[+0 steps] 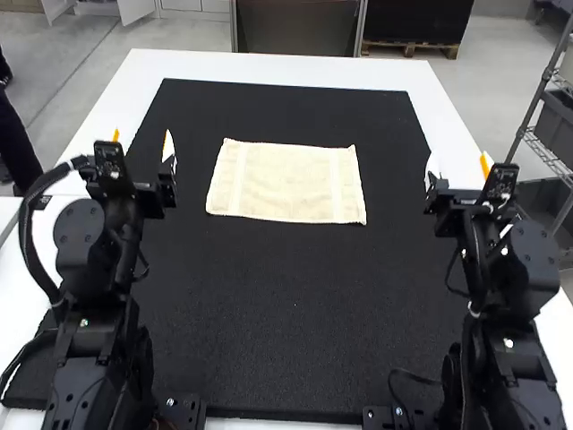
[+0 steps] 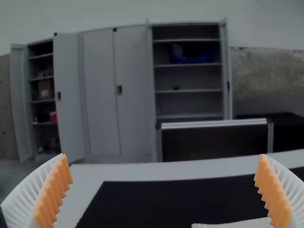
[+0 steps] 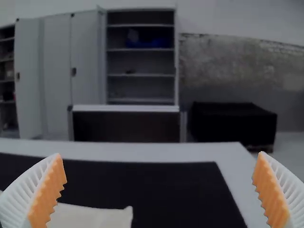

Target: Fold the towel.

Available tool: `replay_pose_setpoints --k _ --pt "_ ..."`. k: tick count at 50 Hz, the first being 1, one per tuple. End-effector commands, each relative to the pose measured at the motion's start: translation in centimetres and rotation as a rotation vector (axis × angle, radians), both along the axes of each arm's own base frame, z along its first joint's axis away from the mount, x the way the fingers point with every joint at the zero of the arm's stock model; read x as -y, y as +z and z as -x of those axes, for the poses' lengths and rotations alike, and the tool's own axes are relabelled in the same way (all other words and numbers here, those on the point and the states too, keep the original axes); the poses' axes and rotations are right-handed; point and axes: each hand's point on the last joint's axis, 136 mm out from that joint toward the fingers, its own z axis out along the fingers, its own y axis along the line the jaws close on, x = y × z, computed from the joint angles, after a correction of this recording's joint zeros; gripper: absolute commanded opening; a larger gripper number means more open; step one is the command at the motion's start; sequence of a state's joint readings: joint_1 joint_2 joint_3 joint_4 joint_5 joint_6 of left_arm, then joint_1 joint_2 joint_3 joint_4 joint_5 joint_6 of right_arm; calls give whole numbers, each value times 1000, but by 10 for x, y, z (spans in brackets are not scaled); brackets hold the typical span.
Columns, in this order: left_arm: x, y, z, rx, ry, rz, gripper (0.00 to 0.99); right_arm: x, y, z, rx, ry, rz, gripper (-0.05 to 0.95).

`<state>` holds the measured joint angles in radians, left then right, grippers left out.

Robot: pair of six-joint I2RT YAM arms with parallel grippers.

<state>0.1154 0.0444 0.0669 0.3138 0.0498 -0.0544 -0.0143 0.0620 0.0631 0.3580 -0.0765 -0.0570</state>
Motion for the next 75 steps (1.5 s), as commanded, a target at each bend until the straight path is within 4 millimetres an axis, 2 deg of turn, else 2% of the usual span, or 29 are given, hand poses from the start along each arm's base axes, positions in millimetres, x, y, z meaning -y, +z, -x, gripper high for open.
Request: replay_pose_setpoints --k 1,5,9,15,18,22,27,32,36,38,42,46,50,56,61,65,72,75 --pt "8 51 9 79 -38 -3 913 -6 49 5 60 49 -34 905" --pt "12 66 3 78 -55 1 916 -9 66 3 79 59 -40 905" --pt "12 78 -11 68 -54 11 930 -11 74 -6 56 59 -46 905" --pt "7 79 -45 -23 -33 22 944 -3 78 -31 5 4 -47 905" --pt "-1 69 -70 -104 0 34 946 6 75 -49 -39 -47 -33 903" --pt "-15 41 -100 -219 47 49 946 17 64 -69 -97 -92 -36 902" --pt "-41 3 -123 -333 128 80 946 34 44 -84 -166 -159 -34 900" --pt "-62 -32 -132 -430 183 94 946 55 31 -88 -193 -268 2 900" --pt "-68 -62 -140 -508 181 100 944 75 26 -89 -193 -378 5 908" --pt "-73 -74 -143 -537 190 106 944 78 20 -93 -223 -389 6 908" --pt "-76 -91 -147 -577 188 114 944 74 -10 -102 -326 -370 25 908" --pt "-76 -97 -149 -590 186 116 944 75 -24 -102 -350 -391 149 902" --pt "-75 -100 -148 -594 188 107 944 46 -19 -107 -293 -216 163 898" --pt "-73 -101 -147 -575 185 81 939 45 -18 -109 -293 -203 160 898" --pt "-67 -99 -148 -562 174 62 939 37 -23 -119 -316 -162 165 897" --pt "-61 -102 -149 -562 160 47 941 34 -40 -135 -380 -146 166 895" --pt "-54 -106 -156 -553 169 37 946 29 -86 -156 -508 -109 135 907" --pt "-47 -108 -159 -557 153 31 948 30 -96 -161 -526 -111 101 908"
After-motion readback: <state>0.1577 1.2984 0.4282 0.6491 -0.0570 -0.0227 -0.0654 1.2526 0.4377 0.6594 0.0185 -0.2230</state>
